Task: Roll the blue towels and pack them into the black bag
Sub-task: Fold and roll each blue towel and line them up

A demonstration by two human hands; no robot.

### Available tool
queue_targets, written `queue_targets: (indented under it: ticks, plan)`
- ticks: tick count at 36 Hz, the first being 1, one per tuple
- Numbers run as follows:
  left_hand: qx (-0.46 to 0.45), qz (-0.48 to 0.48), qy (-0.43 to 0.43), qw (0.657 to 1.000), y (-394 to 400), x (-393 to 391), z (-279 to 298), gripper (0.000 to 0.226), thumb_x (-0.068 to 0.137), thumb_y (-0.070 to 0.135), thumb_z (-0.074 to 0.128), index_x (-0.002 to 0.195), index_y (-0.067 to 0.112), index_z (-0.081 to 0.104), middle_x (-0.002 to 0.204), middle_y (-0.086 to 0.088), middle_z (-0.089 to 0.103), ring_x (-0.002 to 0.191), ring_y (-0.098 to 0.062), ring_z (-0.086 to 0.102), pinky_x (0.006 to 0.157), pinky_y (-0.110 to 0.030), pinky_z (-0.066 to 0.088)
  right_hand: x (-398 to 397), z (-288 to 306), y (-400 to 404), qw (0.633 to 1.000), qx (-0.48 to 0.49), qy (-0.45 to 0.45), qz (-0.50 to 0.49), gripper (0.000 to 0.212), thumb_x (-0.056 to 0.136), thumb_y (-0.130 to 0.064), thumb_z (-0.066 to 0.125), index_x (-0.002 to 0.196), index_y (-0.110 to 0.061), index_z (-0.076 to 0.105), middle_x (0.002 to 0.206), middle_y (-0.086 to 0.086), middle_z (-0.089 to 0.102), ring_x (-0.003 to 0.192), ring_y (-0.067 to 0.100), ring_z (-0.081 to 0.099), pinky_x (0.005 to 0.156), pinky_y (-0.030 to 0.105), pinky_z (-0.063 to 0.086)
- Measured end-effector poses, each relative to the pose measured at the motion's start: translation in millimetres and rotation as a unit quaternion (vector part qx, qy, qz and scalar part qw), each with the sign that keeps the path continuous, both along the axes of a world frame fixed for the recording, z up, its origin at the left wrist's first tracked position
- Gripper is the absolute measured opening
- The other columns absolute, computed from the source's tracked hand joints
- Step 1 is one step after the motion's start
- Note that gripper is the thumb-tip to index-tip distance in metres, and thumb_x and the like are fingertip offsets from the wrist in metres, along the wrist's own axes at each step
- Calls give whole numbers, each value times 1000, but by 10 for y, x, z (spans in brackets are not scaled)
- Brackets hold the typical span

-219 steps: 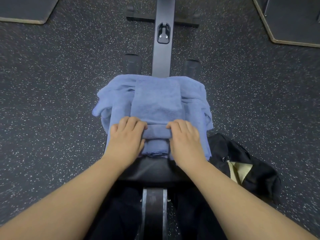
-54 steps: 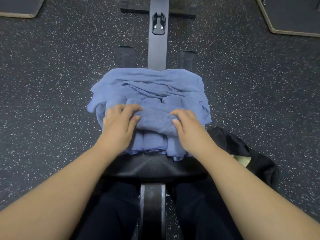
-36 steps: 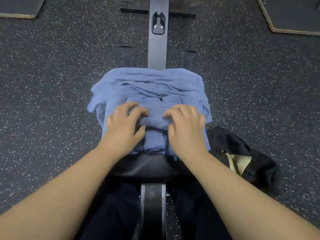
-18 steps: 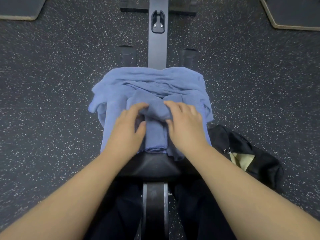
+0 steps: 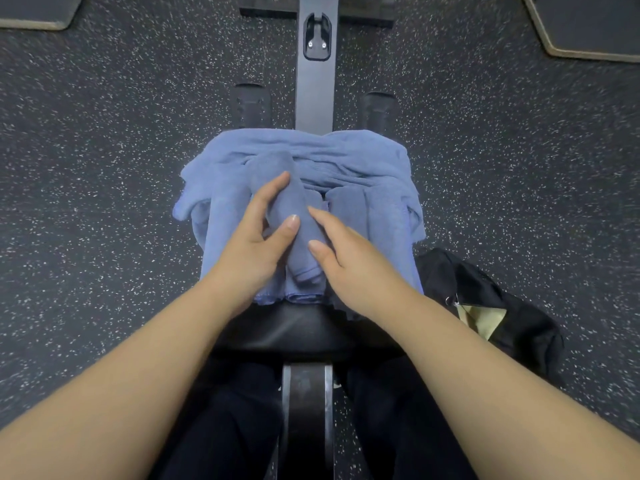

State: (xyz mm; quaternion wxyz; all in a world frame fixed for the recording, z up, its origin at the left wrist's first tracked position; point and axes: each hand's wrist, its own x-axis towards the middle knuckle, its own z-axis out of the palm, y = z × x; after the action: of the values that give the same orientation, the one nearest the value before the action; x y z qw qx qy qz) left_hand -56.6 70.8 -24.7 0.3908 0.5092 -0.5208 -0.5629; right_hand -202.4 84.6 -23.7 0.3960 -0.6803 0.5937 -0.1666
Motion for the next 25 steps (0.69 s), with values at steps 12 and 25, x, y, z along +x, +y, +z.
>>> queue_targets:
  ticks: [12, 25]
  plan:
    - [-13, 28, -69, 997, 61, 80, -9, 49, 94, 1, 53, 128, 34, 40, 118, 25, 43, 99, 25, 41, 96, -7, 35, -380, -28, 65, 994, -32, 105, -23, 43, 97, -22, 51, 139, -27, 46, 140, -3, 48, 128, 23, 36, 103, 21, 20]
    - [-10, 25, -100, 995, 235, 136, 79, 48, 94, 0, 52, 131, 28, 43, 116, 27, 43, 86, 31, 42, 77, 6, 32, -753, -7, 236, 979, 49, 143, -138, 57, 91, -25, 60, 142, -37, 38, 156, 11, 11, 140, 32, 18, 112, 29, 15]
